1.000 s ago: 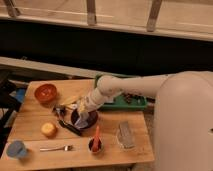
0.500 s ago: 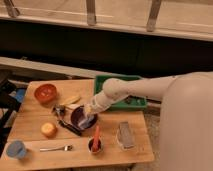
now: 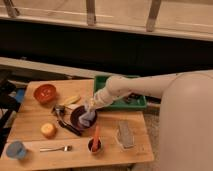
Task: Wipe purple bowl with towel
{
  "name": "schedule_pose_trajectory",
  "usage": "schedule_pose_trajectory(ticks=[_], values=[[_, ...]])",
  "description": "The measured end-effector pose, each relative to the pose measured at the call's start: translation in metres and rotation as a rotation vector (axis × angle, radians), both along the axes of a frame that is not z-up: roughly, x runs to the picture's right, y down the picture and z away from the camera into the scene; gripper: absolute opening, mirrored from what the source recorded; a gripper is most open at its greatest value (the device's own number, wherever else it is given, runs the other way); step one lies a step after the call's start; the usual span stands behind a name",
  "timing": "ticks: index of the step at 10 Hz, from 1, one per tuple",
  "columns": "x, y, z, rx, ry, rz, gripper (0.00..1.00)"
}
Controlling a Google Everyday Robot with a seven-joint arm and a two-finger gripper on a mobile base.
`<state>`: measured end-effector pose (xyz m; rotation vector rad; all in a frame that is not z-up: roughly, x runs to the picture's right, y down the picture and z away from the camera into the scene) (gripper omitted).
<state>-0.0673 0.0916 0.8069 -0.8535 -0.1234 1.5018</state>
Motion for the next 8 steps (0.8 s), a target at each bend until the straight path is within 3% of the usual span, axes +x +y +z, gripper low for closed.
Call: schedule_pose_trajectory(ticks=[2,4,6,8], values=[[-0.020,0.004,-0.009,0.008,-0.045,-0.021,0.00],[-0.030,0.030,-0.023,-0.033,-0.083,-0.055,0.00],[-0.021,0.055,-0.030,-0.074,-0.074,-0.072,0.00],[-0.003,0.064,-0.028,-0.099,-0.036,-0.061,0.00]])
